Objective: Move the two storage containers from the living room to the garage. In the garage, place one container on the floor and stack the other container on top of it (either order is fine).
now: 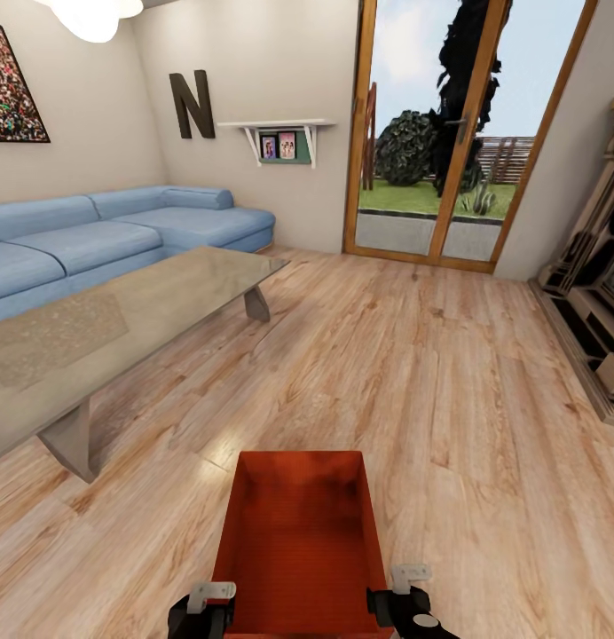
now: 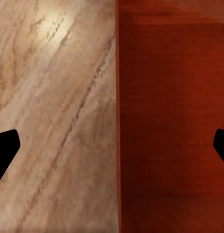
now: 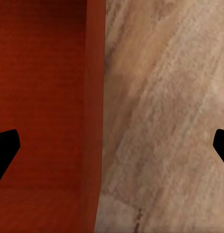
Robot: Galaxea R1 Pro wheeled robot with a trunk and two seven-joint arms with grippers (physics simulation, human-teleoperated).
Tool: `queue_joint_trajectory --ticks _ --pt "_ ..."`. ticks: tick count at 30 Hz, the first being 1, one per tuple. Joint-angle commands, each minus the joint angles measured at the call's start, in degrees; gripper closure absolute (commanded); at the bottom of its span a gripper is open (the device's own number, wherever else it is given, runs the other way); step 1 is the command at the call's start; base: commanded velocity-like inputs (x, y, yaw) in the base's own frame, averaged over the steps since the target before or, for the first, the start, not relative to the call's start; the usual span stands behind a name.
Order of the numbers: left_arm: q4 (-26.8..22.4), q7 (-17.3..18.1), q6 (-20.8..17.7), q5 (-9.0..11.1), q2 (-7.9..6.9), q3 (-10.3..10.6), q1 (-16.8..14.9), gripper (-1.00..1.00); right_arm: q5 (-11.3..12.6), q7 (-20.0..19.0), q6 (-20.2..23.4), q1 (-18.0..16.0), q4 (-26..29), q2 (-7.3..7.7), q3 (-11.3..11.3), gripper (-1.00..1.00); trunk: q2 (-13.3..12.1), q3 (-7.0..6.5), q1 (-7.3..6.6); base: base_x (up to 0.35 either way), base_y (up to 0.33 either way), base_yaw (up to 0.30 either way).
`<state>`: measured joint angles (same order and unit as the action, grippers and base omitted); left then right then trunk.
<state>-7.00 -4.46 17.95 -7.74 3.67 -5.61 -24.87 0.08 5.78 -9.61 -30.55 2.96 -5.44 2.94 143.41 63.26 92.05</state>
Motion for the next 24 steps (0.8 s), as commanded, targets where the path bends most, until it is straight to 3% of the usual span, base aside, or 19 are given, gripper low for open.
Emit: queue_joint_trajectory --ticks 1,24 --pt "0.06 -0.19 0.19 -0.61 0.03 -0.46 -0.03 -1.00 0.01 0.28 -0.14 -0.03 -0.06 -0.01 0.30 -1.00 0.02 0.05 -0.01 0.000 0.000 0.000" --pt "0.06 -0.19 0.18 -0.61 0.02 -0.46 -0.03 -1.00 0.01 0.28 -0.14 -0.03 -0.06 -0.01 0.31 -1.00 0.02 0.05 -0.01 0.000 0.000 0.000"
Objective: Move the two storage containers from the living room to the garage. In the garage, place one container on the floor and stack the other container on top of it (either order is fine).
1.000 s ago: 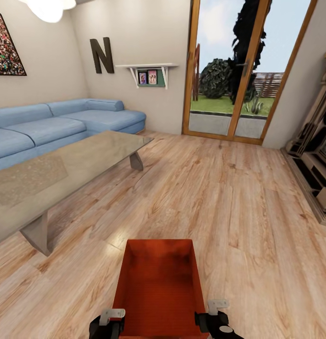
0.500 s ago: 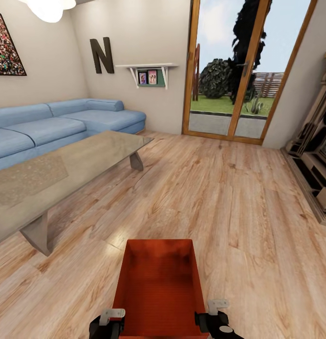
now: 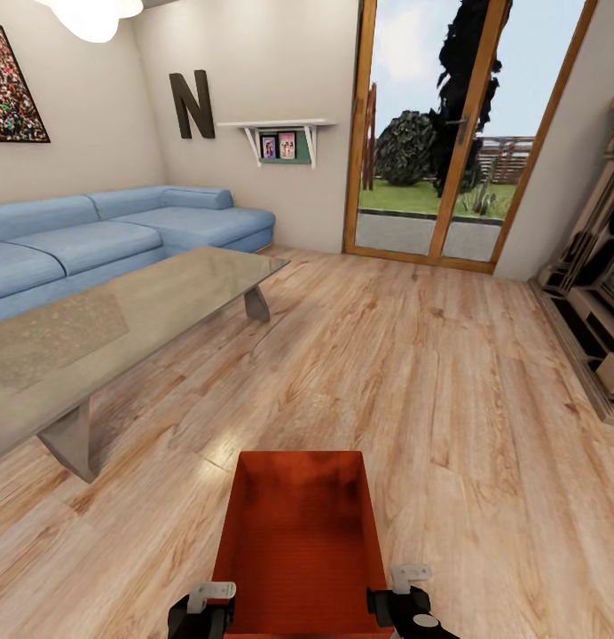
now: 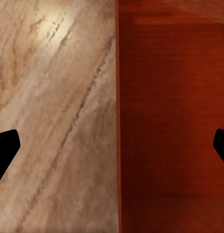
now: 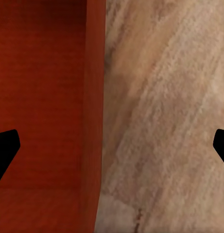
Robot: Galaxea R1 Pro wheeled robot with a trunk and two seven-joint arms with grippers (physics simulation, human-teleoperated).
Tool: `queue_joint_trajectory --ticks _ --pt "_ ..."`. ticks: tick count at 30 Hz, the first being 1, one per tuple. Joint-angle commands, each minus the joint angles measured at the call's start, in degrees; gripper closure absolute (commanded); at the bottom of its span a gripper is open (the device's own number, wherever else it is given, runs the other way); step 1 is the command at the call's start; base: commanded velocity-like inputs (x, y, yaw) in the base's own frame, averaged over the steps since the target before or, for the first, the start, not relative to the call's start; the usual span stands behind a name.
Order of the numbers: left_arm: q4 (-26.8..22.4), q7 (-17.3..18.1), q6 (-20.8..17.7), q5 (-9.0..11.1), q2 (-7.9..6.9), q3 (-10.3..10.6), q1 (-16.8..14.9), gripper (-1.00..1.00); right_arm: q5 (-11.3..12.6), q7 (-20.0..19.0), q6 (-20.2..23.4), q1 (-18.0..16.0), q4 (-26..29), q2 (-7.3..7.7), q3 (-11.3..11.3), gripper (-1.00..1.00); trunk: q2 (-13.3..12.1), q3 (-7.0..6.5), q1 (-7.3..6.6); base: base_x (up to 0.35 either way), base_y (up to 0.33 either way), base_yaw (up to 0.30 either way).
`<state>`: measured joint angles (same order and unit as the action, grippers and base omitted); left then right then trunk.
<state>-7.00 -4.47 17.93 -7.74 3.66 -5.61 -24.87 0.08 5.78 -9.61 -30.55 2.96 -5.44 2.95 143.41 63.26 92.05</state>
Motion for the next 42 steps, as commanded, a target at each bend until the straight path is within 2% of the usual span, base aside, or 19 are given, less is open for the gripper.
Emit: queue_joint_trajectory --ticks 1,17,21,42 --pt "0.06 -0.19 0.19 -0.61 0.03 -0.46 -0.02 -1.00 0.01 0.28 -0.14 -0.03 -0.06 -0.01 0.30 -1.00 0.02 0.05 -0.01 0.000 0.000 0.000" --pt "0.06 -0.19 0.18 -0.61 -0.02 -0.46 -0.01 -1.00 0.01 0.28 -0.14 -0.03 -0.06 -0.01 0.30 -1.00 0.02 0.05 -0.01 0.000 0.000 0.000" --pt "0.06 -0.19 0.18 -0.61 -0.24 -0.46 -0.03 -1.00 0.01 0.28 -0.14 -0.03 -0.06 -0.01 0.30 -1.00 0.07 0.93 0.09 0.000 0.000 0.000" --pt "-0.10 -0.19 0.26 -0.52 -0.50 -0.46 -0.02 -1.00 0.01 0.28 -0.14 -0.03 -0.06 -0.01 0.30 -1.00 0.07 0.93 0.09 0.000 0.000 0.000"
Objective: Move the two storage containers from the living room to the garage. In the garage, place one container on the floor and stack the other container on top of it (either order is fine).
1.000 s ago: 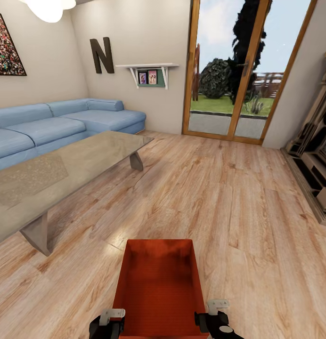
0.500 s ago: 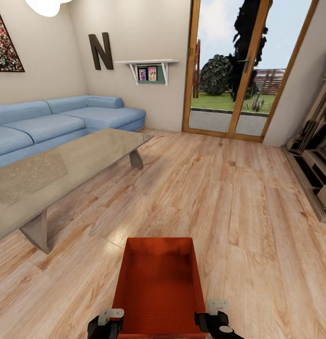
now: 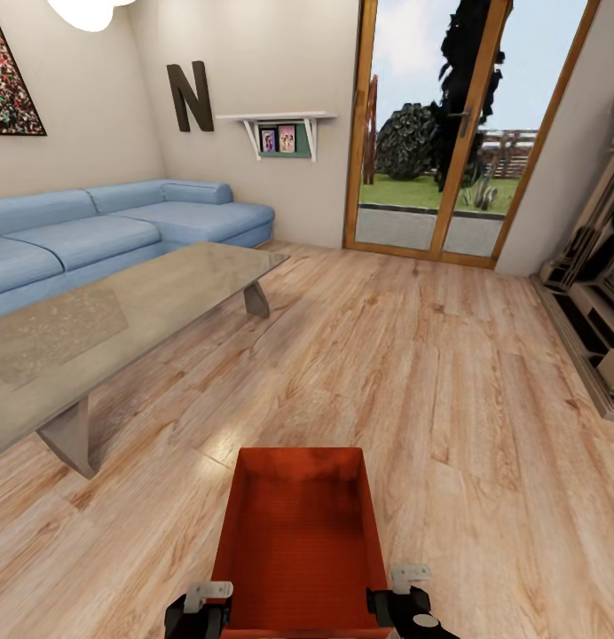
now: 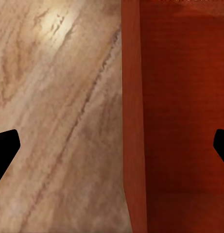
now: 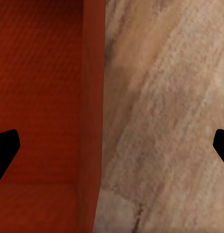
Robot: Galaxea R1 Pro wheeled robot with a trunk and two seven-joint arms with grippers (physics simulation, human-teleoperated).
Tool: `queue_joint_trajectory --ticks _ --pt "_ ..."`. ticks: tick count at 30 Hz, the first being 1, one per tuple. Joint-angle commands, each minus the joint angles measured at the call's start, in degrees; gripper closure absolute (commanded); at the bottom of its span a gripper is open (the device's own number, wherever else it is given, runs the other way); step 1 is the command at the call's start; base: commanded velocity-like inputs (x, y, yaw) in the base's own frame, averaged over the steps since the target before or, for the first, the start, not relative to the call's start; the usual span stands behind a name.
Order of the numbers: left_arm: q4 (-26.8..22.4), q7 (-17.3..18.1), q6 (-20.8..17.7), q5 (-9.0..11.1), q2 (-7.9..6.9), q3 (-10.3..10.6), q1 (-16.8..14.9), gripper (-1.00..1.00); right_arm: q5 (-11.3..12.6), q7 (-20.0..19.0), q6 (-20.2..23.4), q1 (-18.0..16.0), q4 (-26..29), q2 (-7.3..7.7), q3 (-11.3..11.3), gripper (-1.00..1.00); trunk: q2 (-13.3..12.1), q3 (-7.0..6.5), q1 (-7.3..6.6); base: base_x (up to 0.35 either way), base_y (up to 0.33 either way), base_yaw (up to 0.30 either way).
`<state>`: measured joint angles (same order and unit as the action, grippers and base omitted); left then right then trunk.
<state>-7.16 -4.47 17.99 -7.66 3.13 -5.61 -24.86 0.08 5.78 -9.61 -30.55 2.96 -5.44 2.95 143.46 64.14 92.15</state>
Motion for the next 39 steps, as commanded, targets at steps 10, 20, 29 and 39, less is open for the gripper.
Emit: queue_joint_trajectory --ticks 10,20,29,39 --pt "0.05 -0.19 0.94 -0.54 0.03 -0.49 -0.06 -1.00 -0.01 0.28 -0.14 -0.03 -0.06 -0.01 0.30 -1.00 0.02 0.05 -0.01 0.000 0.000 0.000" --pt "0.06 -0.19 2.43 -0.60 0.03 -0.54 -0.05 -1.00 -0.06 0.28 -0.14 -0.03 -0.06 -0.01 0.30 -1.00 0.02 0.05 -0.01 0.000 0.000 0.000" --pt "0.13 -0.19 2.44 -0.61 0.03 -0.55 -0.06 -1.00 -0.05 0.28 -0.14 -0.03 -0.06 -0.01 0.30 -1.00 0.02 0.05 -0.01 0.000 0.000 0.000" --pt "0.13 -0.19 2.27 -0.56 0.03 -0.55 -0.04 1.00 -0.09 0.28 -0.14 -0.03 -0.06 -0.01 0.30 1.00 0.02 0.05 -0.01 0.000 0.000 0.000"
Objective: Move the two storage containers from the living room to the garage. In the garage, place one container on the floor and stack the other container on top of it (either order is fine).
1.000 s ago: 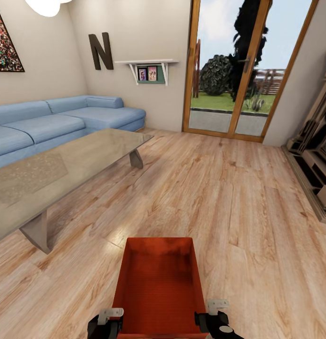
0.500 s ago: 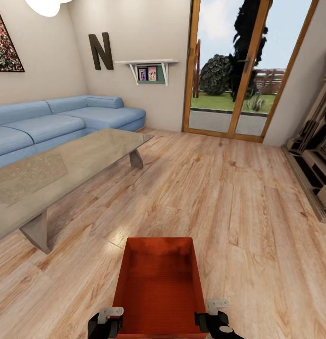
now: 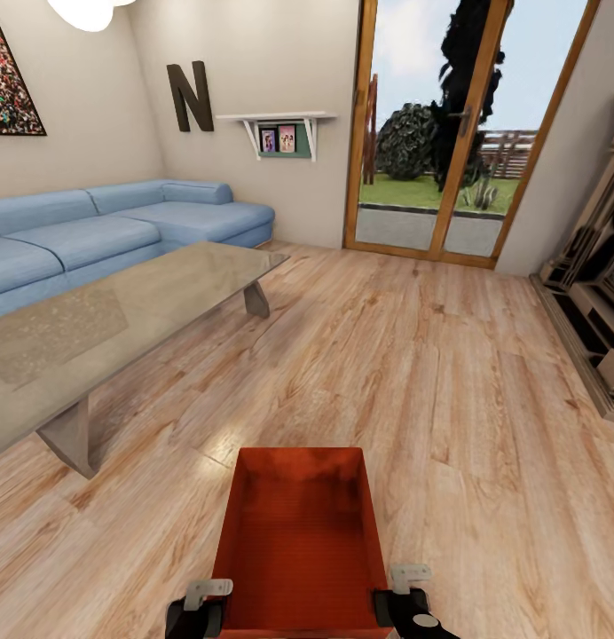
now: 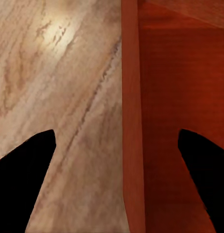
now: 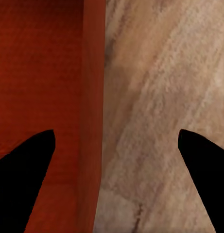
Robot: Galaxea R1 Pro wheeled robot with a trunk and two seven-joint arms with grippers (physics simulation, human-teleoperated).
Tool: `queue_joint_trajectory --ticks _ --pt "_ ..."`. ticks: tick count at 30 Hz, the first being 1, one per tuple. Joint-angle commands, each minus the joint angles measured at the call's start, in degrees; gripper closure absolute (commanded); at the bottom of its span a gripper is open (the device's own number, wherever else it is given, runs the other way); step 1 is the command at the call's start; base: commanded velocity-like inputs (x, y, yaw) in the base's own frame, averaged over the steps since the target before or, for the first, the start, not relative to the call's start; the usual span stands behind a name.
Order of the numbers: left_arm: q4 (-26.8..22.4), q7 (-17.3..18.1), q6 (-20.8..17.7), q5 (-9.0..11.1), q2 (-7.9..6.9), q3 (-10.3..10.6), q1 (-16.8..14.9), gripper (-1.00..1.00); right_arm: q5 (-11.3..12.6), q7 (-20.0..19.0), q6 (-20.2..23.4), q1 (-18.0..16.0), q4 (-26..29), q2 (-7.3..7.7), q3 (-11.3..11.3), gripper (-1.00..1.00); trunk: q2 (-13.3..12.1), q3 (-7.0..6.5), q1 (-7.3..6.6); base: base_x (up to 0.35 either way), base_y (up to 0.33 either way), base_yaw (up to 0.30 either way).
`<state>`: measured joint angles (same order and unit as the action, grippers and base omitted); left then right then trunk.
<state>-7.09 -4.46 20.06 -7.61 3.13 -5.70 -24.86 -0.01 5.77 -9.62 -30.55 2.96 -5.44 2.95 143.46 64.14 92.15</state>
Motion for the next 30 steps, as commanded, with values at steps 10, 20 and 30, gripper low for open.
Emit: queue_joint_trajectory --ticks 10,20,30 --pt "0.06 -0.21 0.26 -0.57 0.03 -0.51 -0.02 1.00 0.08 0.29 -0.14 -0.03 -0.06 -0.01 0.30 1.00 0.02 0.05 -0.01 0.000 0.000 0.000" --pt "0.05 -0.20 0.33 -0.57 0.03 -0.51 -0.02 1.00 0.10 0.29 -0.14 -0.03 -0.06 -0.01 0.30 1.00 0.02 0.05 -0.01 0.000 0.000 0.000" --pt "0.06 -0.20 0.42 -0.57 0.03 -0.46 -0.04 1.00 0.08 0.29 -0.14 -0.03 -0.06 -0.01 0.30 1.00 0.02 0.05 -0.01 0.000 0.000 0.000"
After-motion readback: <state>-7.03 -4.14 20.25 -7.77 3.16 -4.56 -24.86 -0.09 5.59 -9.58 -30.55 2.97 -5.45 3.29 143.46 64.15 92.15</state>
